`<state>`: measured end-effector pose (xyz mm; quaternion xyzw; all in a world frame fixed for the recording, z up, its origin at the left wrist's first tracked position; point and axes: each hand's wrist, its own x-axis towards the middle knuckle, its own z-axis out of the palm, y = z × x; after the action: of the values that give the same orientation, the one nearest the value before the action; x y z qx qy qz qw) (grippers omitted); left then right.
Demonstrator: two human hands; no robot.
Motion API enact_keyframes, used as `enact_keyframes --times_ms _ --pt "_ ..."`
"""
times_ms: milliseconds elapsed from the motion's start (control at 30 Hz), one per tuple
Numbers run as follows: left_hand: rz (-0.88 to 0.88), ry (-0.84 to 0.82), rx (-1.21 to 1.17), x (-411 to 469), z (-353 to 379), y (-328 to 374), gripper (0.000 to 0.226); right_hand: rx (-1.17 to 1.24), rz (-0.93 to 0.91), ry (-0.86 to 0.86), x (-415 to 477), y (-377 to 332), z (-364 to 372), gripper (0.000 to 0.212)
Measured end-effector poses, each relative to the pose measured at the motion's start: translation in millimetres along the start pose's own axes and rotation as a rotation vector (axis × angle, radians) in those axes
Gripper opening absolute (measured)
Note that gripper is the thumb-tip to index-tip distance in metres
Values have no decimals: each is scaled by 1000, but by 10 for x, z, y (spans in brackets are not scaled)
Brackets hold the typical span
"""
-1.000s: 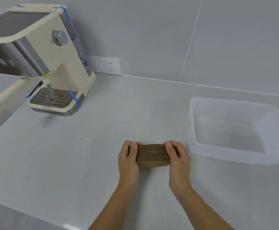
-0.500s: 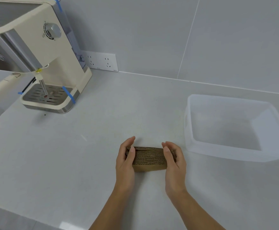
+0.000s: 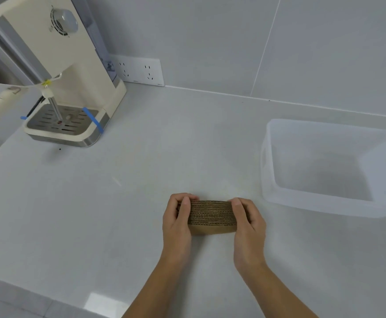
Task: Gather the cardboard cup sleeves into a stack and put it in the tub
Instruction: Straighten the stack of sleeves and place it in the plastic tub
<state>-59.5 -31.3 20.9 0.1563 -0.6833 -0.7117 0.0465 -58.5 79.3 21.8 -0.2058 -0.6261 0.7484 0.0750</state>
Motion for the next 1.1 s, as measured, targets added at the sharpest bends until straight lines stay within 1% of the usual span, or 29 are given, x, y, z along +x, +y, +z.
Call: enact_keyframes --times_ms 100,200,267,300,367,433,467,533,600,667,733,900,1000,1100 --pt "1 -46 -11 -8 -10 -11 19 34 1 25 -36 30 -10 22" --pt "-41 -104 8 -10 -58 -66 19 -4 22 22 -33 57 -22 25" --pt "-46 -193 15 -8 -137 -74 20 -20 35 42 -25 62 -14 25" --pt "-38 -271 42 -12 -192 -75 27 -24 45 46 -24 64 -9 25" --pt "-31 -447 141 0 -301 -53 50 -35 56 40 -20 56 -7 25" --pt "-36 -569 264 35 -387 -5 66 -59 60 29 -15 43 -12 25" --pt "-39 -606 316 50 -421 7 69 -74 56 23 -20 40 -17 25" --pt "-21 -648 393 71 -472 13 66 -98 45 18 -25 46 -20 25" --pt "12 -640 410 72 -507 -11 59 -113 46 11 -27 48 -26 25" --pt "27 -597 374 65 -528 -32 53 -120 48 -6 -27 40 -32 25" --pt "40 -557 362 77 -553 -56 51 -136 42 -17 -23 28 -40 26" --pt "102 -502 424 83 -627 -82 45 -171 23 -66 -39 5 -67 24" --pt "111 -479 461 89 -622 -88 42 -211 17 -121 -33 -14 -99 24" --pt "111 -461 486 101 -628 -103 41 -280 15 -228 -12 -37 -170 19"
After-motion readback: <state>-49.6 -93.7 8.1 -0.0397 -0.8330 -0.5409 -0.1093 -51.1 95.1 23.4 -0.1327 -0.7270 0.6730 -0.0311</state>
